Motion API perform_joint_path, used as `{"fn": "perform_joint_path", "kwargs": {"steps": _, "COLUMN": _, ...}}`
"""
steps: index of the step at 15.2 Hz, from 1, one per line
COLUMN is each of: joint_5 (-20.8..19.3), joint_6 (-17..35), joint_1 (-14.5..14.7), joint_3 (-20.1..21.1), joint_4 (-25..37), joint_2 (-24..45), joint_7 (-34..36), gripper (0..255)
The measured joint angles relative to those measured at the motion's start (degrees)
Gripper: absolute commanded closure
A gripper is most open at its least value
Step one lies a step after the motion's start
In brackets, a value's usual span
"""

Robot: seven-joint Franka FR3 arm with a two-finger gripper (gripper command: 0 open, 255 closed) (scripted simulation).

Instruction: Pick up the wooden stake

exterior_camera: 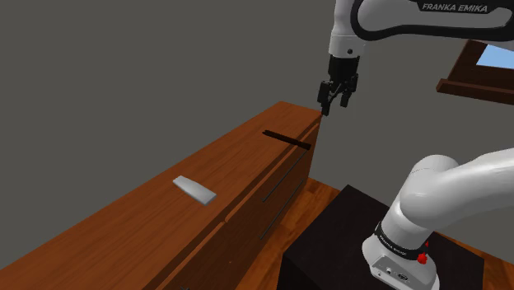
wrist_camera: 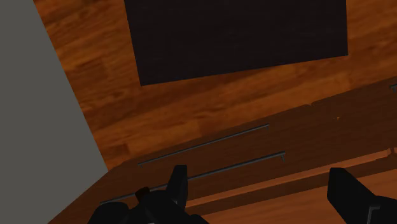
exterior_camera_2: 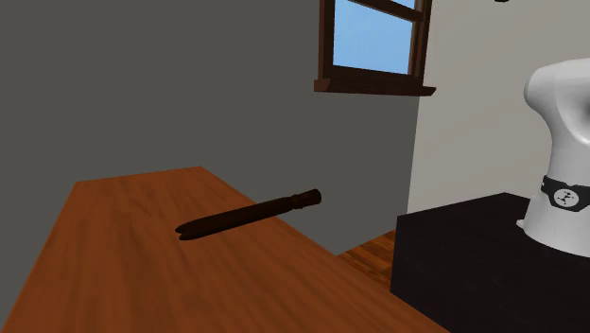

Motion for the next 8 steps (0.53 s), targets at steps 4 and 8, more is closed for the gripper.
{"fn": "perform_joint_path", "kwargs": {"steps": 4, "joint_5": -0.98, "joint_6": 3.09, "joint_1": -0.23, "joint_3": -1.65, "joint_4": -1.1, "joint_2": 1.9, "joint_7": -2.24, "gripper": 0}}
{"fn": "perform_joint_path", "kwargs": {"steps": 8, "joint_5": -2.66, "joint_6": 9.61, "joint_1": -0.72, "joint_3": -4.87, "joint_4": -2.5, "joint_2": 6.74, "joint_7": -6.55, "gripper": 0}}
